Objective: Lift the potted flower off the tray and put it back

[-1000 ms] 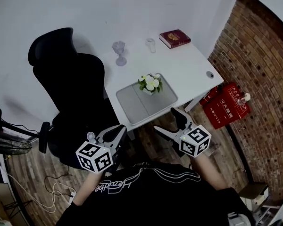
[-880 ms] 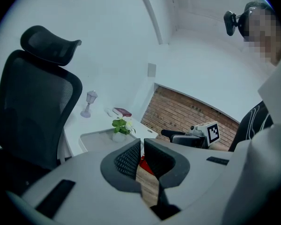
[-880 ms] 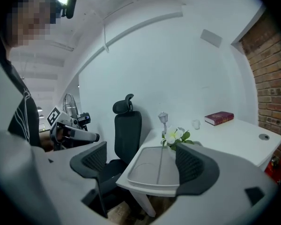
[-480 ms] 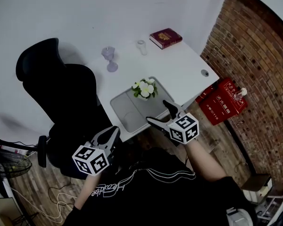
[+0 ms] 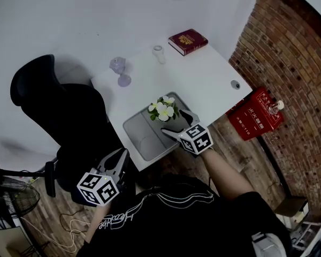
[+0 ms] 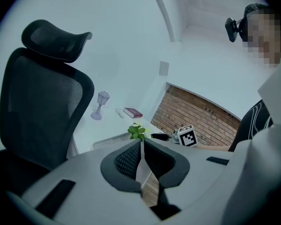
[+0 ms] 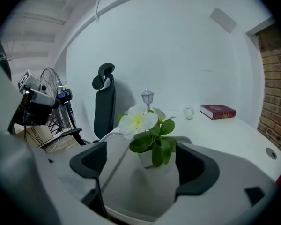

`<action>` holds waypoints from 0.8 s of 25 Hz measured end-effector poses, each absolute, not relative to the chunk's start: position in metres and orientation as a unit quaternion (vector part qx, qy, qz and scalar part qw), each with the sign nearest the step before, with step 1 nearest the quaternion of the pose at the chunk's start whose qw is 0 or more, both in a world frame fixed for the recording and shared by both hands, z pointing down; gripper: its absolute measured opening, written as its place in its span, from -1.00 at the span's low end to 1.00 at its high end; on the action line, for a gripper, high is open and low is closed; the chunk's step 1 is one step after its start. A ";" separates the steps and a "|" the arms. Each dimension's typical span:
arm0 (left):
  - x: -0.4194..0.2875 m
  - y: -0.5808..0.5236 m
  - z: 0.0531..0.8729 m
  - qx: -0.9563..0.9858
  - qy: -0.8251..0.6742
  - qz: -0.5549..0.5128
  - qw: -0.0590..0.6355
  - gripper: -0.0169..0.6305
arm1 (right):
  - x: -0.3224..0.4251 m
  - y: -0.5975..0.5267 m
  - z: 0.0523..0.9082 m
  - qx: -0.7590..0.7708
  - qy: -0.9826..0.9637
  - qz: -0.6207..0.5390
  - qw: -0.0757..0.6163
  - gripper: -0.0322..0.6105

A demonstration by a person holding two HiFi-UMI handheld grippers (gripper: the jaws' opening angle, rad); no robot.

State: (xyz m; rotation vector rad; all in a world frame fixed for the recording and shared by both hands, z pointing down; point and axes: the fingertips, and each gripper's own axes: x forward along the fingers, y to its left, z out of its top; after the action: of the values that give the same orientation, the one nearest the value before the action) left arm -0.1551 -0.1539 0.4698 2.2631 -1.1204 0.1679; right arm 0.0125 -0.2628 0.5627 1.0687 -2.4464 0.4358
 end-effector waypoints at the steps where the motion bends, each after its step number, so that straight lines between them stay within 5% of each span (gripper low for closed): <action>1: -0.155 -0.158 0.469 0.852 -0.424 0.063 0.301 -0.81 | 0.012 -0.268 0.566 0.384 -0.882 0.156 0.223 0.49; 20: -0.175 -0.198 0.474 0.832 -0.457 0.043 0.312 -0.81 | -0.006 -0.306 0.615 0.348 -0.878 0.164 0.285 0.40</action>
State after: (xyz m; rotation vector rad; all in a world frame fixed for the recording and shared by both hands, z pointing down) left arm -0.1754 -0.1981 0.4735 2.1950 -1.2067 0.1146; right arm -0.0057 -0.3059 0.6153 0.9297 -2.3485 0.4381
